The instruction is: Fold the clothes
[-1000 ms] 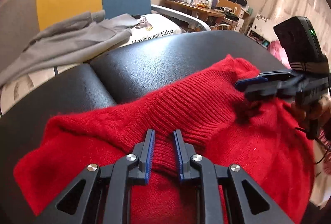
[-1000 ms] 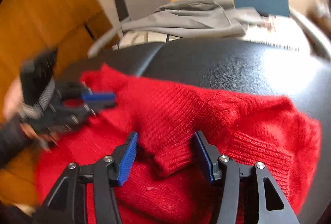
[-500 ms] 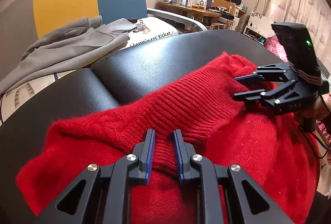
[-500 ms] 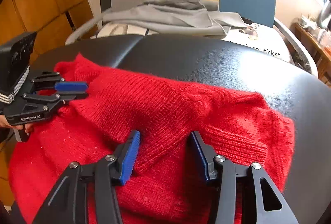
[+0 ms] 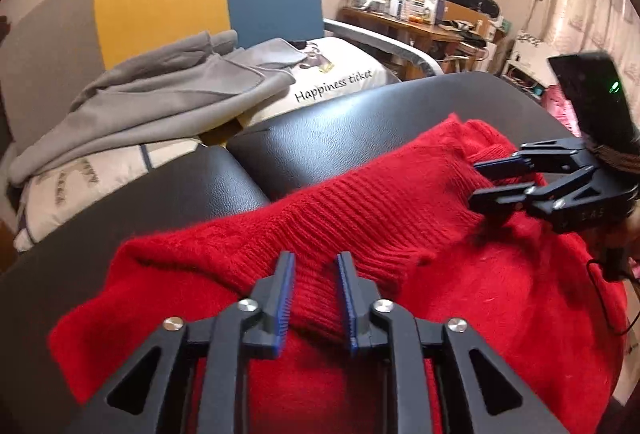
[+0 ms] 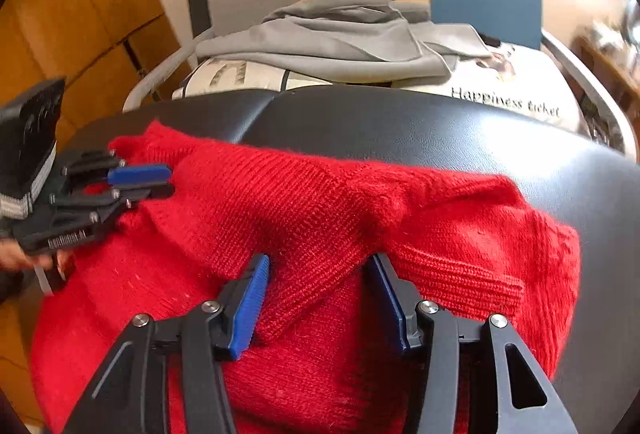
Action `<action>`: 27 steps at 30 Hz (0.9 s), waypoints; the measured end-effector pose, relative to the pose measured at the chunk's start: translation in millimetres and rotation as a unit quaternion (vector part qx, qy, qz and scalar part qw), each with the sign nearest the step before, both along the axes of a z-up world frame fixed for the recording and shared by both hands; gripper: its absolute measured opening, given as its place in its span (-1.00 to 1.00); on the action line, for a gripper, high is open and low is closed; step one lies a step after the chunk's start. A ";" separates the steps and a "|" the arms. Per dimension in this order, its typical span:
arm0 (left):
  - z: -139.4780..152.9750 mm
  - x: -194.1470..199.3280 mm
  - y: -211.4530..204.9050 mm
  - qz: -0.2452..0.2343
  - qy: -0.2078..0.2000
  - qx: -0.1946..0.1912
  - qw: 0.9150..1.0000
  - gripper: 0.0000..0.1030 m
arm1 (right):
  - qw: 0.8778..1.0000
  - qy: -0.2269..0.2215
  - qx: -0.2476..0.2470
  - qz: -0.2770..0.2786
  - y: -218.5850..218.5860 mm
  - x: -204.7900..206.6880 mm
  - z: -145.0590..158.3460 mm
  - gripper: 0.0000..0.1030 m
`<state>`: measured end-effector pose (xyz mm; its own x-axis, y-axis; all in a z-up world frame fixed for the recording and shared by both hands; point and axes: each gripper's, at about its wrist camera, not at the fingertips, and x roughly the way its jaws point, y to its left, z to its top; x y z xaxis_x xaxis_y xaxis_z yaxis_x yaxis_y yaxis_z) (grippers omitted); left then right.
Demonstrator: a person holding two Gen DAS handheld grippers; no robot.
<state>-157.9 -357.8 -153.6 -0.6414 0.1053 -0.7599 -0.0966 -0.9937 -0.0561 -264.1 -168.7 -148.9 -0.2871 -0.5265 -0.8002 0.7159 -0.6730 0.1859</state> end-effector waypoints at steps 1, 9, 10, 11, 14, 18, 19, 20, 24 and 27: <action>5.5 6.8 1.0 0.004 0.003 0.003 1.000 -0.49 | 1.000 -0.004 -0.008 -0.006 3.4 2.3 6.3 0.05; 45.4 125.1 -28.1 0.081 0.045 0.112 0.989 -0.45 | 0.991 -0.053 -0.121 -0.036 123.1 75.8 54.7 0.41; 46.6 141.9 -32.7 0.092 0.049 0.123 0.987 -0.45 | 0.989 -0.064 -0.124 -0.043 141.5 85.1 53.2 0.41; 45.8 162.5 -37.3 0.105 0.051 0.131 0.984 -0.44 | 0.988 -0.076 -0.125 -0.054 164.5 95.9 49.5 0.41; 39.9 214.8 -47.7 0.137 0.053 0.144 0.979 -0.43 | 0.979 -0.114 -0.135 -0.103 238.2 131.0 30.7 0.41; 17.9 280.4 -52.2 0.171 0.030 0.172 0.970 -0.42 | 0.956 -0.174 -0.175 -0.161 313.2 167.7 -2.1 0.41; 11.0 297.8 -51.2 0.176 0.021 0.172 0.969 -0.42 | 0.951 -0.185 -0.182 -0.166 323.0 174.0 -9.5 0.41; 6.2 309.3 -49.7 0.181 0.016 0.175 0.968 -0.40 | 0.946 -0.196 -0.193 -0.173 332.8 183.0 -18.6 0.41; -14.0 354.5 -44.1 0.198 -0.005 0.205 0.959 -0.33 | 0.932 -0.208 -0.239 -0.174 342.2 199.5 -32.4 0.37; -30.3 379.4 -39.0 0.203 -0.020 0.237 0.950 -0.21 | 0.924 -0.228 -0.266 -0.152 337.6 208.8 -40.4 0.28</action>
<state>221.4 -396.7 -183.9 -0.6734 0.1921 -0.7139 0.3005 -0.8111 -0.5018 -55.4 168.9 -189.3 -0.1836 -0.8305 -0.5260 0.2739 -0.5571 0.7840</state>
